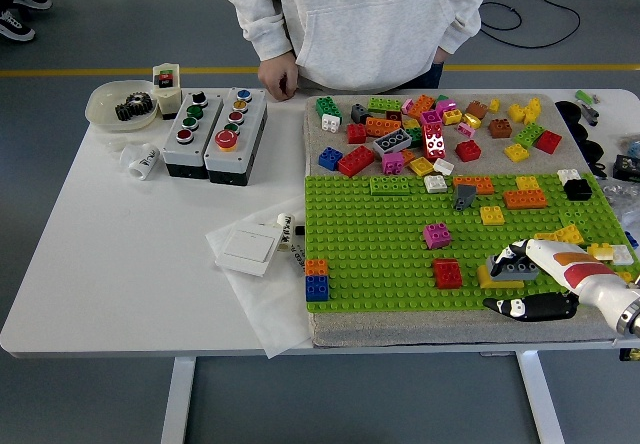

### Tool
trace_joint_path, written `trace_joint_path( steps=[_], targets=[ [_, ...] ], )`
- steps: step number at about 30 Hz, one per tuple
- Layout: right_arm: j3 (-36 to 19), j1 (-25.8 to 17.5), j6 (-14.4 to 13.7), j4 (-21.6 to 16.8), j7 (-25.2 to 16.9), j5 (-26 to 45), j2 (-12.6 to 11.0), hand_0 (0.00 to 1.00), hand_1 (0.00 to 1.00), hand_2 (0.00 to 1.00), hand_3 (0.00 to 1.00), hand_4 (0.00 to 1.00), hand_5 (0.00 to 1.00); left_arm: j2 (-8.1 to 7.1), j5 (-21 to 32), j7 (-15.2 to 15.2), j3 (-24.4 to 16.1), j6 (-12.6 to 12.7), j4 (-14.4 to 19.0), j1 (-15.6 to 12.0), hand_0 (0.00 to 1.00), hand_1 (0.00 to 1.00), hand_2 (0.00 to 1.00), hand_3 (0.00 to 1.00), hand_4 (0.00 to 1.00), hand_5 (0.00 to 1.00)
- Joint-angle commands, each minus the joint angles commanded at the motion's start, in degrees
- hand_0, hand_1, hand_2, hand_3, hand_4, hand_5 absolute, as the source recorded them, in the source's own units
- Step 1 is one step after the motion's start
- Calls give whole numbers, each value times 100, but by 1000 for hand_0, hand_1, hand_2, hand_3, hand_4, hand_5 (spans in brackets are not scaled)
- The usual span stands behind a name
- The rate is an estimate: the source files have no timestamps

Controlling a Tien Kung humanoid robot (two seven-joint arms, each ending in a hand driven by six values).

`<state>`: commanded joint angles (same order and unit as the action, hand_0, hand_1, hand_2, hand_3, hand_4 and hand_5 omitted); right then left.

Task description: Pick up the brick,pile it on top of brick,press brick,pick up the brick,pile it on top of brick,press brick

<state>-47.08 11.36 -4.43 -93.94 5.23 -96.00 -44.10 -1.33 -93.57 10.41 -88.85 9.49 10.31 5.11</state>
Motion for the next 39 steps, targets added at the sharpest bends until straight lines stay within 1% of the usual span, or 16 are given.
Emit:
trace_joint_path(
  steps=[5, 19, 33, 39],
  targets=[
    [5, 19, -6, 46, -5, -2, 21, 653, 653, 705, 570, 894, 523, 0, 12, 2, 14, 1, 0, 6, 770, 795, 841, 620, 651, 693],
    [120, 41, -22, -242, 3, 15, -23, 653, 652, 705, 571, 895, 523, 0, -3, -3, -13, 2, 0, -2, 772, 795, 839, 621, 652, 693],
    [103, 99, -40, -227, 4, 1, -13, 654, 652, 705, 569, 895, 524, -6, 14, -4, -2, 7, 0, -2, 771, 794, 839, 621, 651, 693],
    [8, 61, -79, -417, 15, -104, -51, 653, 653, 705, 569, 896, 524, -11, 9, -1, -11, 10, 0, -20, 772, 794, 840, 621, 651, 693]
  ],
)
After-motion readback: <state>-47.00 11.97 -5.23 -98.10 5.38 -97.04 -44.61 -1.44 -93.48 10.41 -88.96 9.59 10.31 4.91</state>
